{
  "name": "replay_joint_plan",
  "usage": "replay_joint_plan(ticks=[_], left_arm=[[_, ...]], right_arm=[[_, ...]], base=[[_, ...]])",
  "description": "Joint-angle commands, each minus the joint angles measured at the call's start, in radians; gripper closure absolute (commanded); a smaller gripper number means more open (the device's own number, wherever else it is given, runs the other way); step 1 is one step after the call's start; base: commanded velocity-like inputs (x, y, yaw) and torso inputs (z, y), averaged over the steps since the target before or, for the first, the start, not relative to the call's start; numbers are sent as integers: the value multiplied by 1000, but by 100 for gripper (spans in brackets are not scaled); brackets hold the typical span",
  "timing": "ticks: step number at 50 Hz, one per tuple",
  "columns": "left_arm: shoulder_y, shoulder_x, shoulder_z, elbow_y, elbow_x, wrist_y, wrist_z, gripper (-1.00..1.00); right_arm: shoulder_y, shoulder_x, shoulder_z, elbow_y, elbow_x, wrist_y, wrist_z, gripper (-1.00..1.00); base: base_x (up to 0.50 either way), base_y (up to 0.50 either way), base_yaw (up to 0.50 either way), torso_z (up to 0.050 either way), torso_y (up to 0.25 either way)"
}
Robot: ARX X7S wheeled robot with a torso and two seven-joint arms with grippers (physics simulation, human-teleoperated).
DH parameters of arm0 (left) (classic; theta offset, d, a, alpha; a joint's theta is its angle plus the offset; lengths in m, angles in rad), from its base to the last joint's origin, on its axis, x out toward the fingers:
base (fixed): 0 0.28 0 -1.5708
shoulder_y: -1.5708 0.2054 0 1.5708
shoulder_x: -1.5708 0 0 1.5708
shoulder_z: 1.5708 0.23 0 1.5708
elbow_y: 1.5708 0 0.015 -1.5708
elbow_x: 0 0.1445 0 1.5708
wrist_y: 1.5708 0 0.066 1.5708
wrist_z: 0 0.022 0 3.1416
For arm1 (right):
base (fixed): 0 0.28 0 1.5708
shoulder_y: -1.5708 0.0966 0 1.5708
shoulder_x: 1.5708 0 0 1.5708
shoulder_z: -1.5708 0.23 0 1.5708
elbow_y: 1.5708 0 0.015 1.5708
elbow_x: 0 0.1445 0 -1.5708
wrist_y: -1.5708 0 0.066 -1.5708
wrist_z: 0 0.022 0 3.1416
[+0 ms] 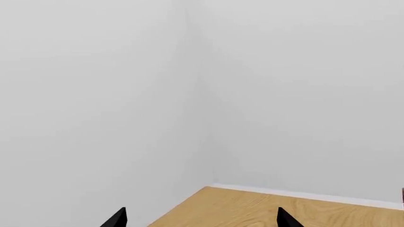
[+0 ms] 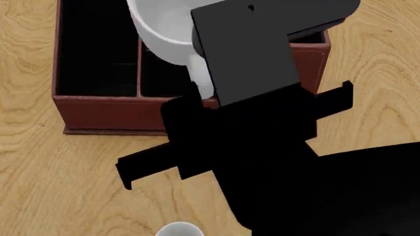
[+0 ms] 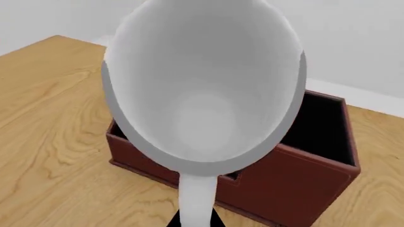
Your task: Pick up the white mug and place it to the right of the caddy.
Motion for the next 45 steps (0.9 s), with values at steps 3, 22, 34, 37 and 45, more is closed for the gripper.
replay_joint_plan(ticks=[3, 22, 34, 37, 45], left_arm=[[-36, -19, 46, -9, -2, 6, -14, -100], [-113, -53, 148, -35, 6, 25, -26, -100], [-159, -71, 195, -44, 0, 29, -32, -100], [-159, -68, 200, -48, 6, 31, -28, -100], [-201, -75, 253, -56, 11, 34, -37, -100]], right_arm=[[34, 117, 50, -24, 17, 0, 46, 100], [57, 290, 78, 13, 41, 8, 103, 100], [39, 373, 84, 41, 25, 7, 98, 100], [30, 394, 82, 52, 16, 4, 94, 100], [15, 425, 78, 81, -5, 8, 84, 100]], base=[[0, 0, 0, 0, 0], [0, 0, 0, 0, 1], [0, 0, 0, 0, 1], [0, 0, 0, 0, 0], [0, 0, 0, 0, 1]])
